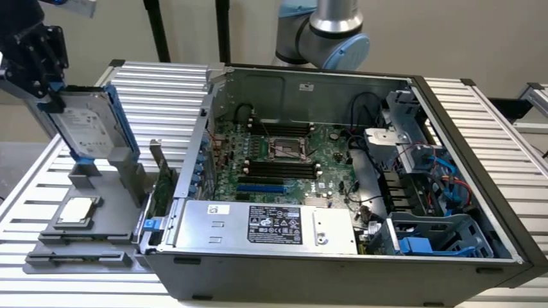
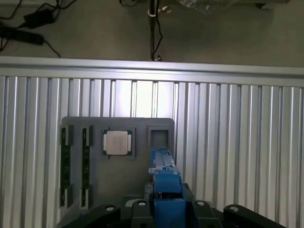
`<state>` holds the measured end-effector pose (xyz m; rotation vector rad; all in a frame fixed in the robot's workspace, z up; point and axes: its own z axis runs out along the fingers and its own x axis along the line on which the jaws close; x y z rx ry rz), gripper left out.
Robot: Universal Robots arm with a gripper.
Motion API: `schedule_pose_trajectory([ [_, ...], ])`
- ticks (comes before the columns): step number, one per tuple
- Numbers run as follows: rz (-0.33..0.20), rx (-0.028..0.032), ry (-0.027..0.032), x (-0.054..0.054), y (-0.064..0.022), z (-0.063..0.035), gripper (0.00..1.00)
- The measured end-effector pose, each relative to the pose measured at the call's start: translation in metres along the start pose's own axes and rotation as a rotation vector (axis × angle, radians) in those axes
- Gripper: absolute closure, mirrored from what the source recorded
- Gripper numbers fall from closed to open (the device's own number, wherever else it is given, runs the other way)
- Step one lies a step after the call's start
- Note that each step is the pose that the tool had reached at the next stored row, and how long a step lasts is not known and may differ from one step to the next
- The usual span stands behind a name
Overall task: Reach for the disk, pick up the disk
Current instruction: 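Pick up the disk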
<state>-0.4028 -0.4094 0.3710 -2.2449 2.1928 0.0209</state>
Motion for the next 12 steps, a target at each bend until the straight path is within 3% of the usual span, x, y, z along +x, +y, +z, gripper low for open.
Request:
schedule_pose_trajectory([
  [8, 0.000, -0.0001, 0.0000, 0.000, -0.0148, -0.0366, 0.67],
  [12, 0.000, -0.0004, 0.0000, 0.001, -0.0299, -0.0549, 0.67],
])
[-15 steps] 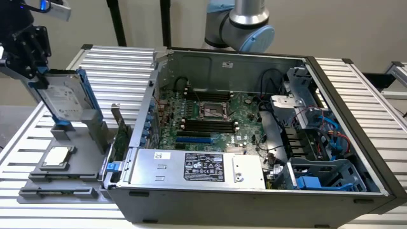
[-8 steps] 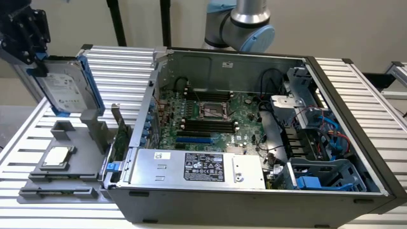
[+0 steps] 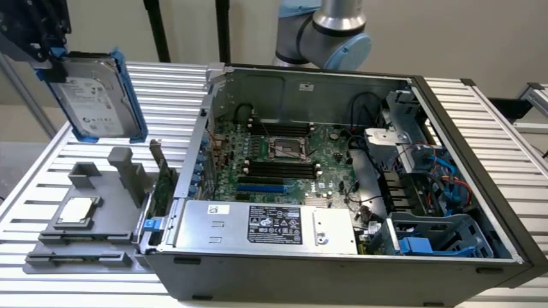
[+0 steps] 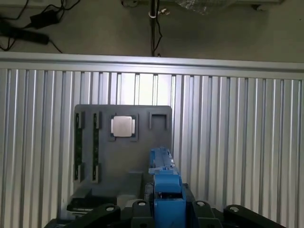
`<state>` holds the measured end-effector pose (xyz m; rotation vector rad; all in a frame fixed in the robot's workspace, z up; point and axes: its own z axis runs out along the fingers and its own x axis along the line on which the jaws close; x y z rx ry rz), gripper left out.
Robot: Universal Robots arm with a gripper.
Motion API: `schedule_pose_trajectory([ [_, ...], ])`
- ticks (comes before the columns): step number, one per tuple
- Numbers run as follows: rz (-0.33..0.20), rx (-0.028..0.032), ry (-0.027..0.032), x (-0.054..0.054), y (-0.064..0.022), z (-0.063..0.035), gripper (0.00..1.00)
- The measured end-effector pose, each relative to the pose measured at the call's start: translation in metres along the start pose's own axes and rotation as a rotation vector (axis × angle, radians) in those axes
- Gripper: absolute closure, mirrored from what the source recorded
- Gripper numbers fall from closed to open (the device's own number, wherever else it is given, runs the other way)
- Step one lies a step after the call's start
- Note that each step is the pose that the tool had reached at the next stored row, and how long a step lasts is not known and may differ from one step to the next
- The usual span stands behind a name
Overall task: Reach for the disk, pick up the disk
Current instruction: 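Pick up the disk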
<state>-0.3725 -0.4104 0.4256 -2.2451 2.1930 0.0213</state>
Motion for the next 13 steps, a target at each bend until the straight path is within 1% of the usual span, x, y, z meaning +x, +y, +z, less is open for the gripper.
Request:
schedule_pose_trajectory([
  [13, 0.000, -0.0077, -0.0029, 0.007, -0.0586, -0.0592, 0.67],
])
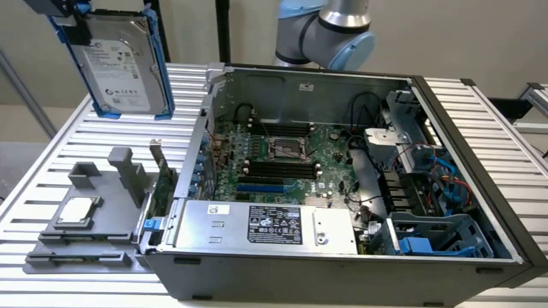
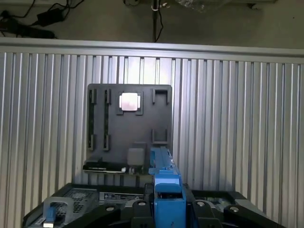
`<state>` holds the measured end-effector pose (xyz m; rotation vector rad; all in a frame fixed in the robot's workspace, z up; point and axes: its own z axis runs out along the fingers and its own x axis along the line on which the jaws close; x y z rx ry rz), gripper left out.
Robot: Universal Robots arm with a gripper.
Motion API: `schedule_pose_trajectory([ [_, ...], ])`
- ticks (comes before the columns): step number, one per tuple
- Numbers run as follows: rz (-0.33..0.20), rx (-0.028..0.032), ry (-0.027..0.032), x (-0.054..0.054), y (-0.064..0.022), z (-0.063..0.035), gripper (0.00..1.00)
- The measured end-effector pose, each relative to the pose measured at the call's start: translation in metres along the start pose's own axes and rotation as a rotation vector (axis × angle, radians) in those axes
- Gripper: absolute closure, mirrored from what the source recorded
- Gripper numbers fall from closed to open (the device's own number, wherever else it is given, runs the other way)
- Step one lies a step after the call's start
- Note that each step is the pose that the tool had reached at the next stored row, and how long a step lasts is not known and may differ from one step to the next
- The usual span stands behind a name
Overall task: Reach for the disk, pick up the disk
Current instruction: 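Pick up the disk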
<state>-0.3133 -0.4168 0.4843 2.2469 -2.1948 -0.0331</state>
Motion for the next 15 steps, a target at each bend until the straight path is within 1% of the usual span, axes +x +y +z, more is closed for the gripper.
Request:
schedule_pose_trajectory([
  [2, 0.000, -0.0005, -0.0013, 0.001, -0.0090, -0.0071, 0.67],
  [6, 0.000, -0.0006, -0.0048, 0.003, -0.0270, -0.0164, 0.67],
  [11, 0.000, -0.0006, -0.0089, 0.006, -0.0494, -0.0233, 0.67],
  [15, 0.000, -0.0005, -0.0101, 0.008, -0.0678, -0.0267, 0.67],
])
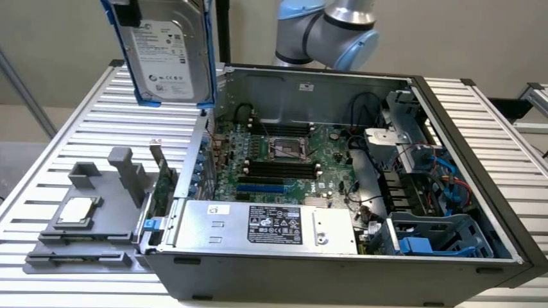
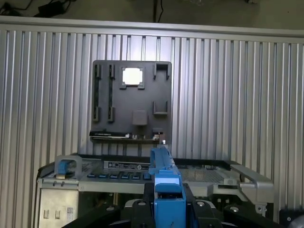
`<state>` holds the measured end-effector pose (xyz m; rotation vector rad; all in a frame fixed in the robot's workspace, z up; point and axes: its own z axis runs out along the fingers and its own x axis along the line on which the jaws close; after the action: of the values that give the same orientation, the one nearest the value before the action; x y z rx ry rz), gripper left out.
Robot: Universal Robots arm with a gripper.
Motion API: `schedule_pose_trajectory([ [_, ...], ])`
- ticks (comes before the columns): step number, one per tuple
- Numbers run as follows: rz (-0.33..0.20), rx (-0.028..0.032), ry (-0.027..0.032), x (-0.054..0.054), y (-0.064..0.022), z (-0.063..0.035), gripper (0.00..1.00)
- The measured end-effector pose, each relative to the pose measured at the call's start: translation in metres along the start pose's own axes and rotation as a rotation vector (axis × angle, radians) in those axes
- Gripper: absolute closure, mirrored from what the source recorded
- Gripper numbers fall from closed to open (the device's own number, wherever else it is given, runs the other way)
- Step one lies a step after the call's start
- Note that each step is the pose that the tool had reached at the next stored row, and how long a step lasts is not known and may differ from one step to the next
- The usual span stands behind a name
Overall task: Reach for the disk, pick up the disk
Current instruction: 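Pick up the disk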
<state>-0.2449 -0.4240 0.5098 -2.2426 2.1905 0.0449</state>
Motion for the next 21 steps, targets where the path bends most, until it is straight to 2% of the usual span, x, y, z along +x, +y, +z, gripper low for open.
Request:
schedule_pose_trajectory([
  [21, 0.000, 0.0000, -0.0001, 0.029, -0.0948, -0.0006, 0.67],
])
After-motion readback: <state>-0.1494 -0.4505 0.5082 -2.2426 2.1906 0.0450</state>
